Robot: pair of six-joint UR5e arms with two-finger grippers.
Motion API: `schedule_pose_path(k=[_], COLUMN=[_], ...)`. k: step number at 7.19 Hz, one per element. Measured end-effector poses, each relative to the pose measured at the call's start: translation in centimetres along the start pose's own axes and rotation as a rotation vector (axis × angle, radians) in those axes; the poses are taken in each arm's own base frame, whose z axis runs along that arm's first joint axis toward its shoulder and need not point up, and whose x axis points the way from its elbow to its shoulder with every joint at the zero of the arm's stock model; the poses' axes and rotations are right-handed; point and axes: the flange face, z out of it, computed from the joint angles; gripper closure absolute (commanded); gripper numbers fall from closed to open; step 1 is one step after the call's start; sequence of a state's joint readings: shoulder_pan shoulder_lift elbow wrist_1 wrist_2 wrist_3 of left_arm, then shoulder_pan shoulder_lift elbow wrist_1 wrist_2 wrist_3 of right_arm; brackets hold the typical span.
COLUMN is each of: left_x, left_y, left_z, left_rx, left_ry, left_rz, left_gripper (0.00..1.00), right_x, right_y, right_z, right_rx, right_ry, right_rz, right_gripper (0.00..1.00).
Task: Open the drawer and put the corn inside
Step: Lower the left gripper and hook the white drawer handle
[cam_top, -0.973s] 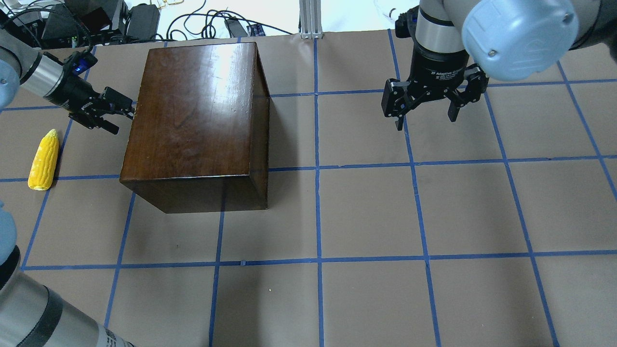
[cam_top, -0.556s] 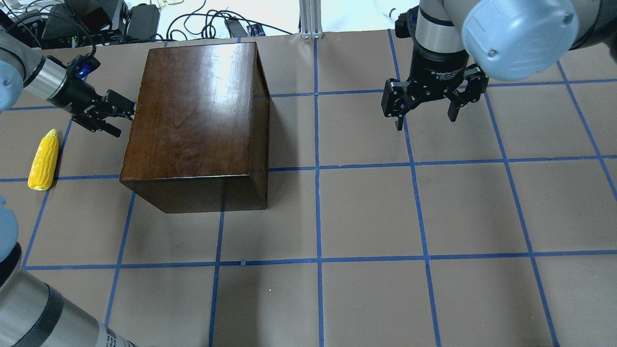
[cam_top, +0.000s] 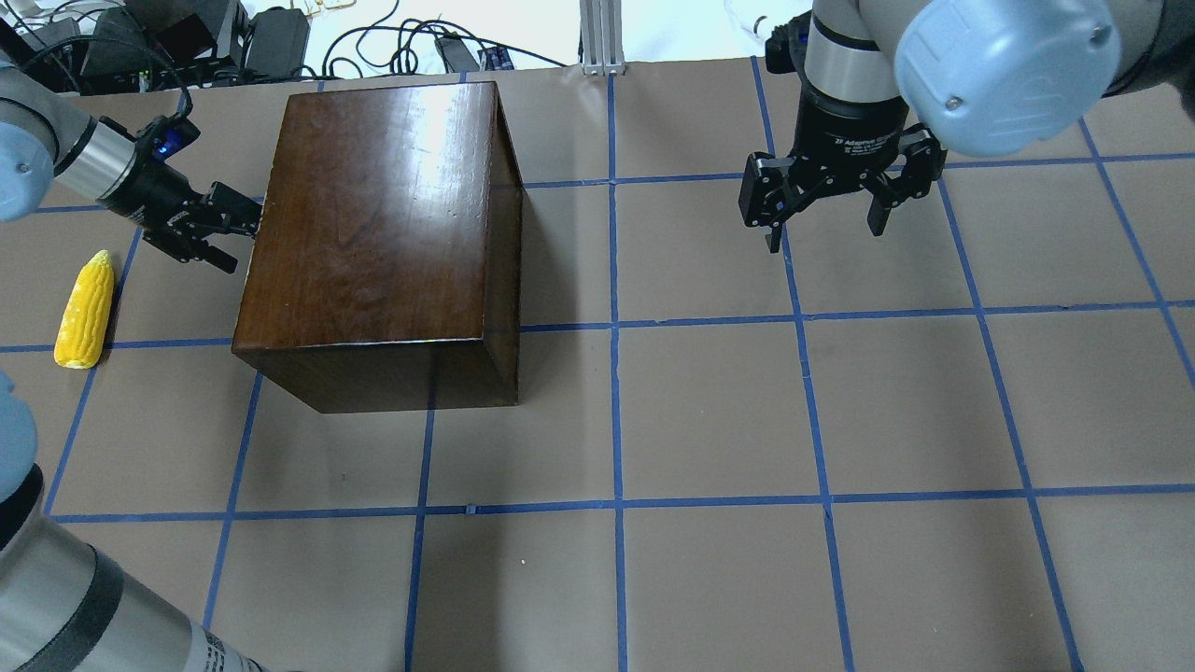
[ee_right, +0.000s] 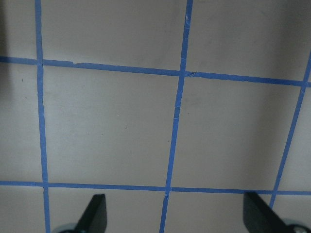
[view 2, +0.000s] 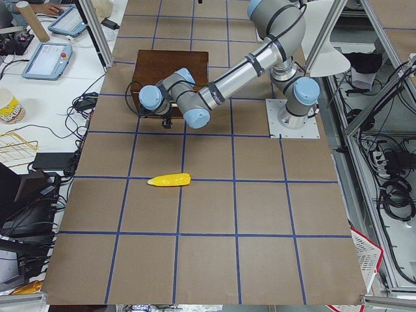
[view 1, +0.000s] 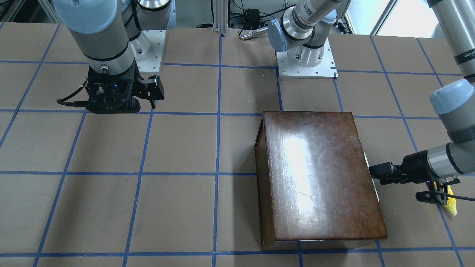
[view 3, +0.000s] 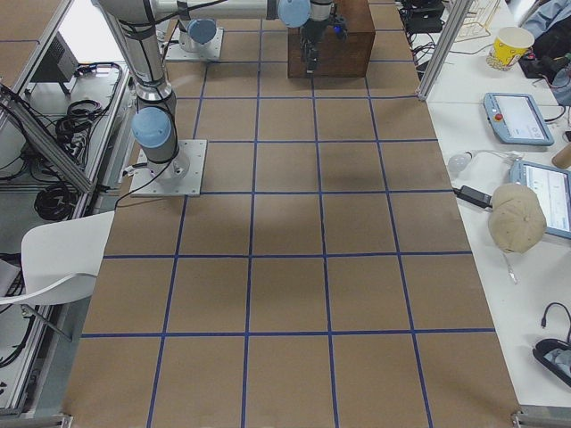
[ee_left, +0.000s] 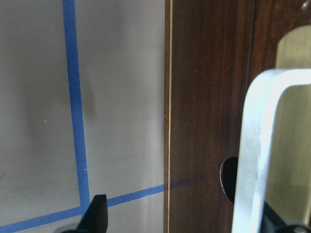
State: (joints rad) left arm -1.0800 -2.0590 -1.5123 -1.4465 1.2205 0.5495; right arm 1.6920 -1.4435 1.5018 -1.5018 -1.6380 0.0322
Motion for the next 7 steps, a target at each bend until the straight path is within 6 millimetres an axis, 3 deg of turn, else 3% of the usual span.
schedule_pose_path(k=[7], left_x=[-1.1], left_y=[0.0], left_z=[-1.3], left_rx=[0.002], left_ry=[-0.085], left_rz=[0.010], left_gripper=[0.00], right_x=[0.0], right_y=[0.0], right_z=[0.0], right_rx=[0.000], right_ry=[0.000], right_rz=[0.000], right_gripper=[0.00])
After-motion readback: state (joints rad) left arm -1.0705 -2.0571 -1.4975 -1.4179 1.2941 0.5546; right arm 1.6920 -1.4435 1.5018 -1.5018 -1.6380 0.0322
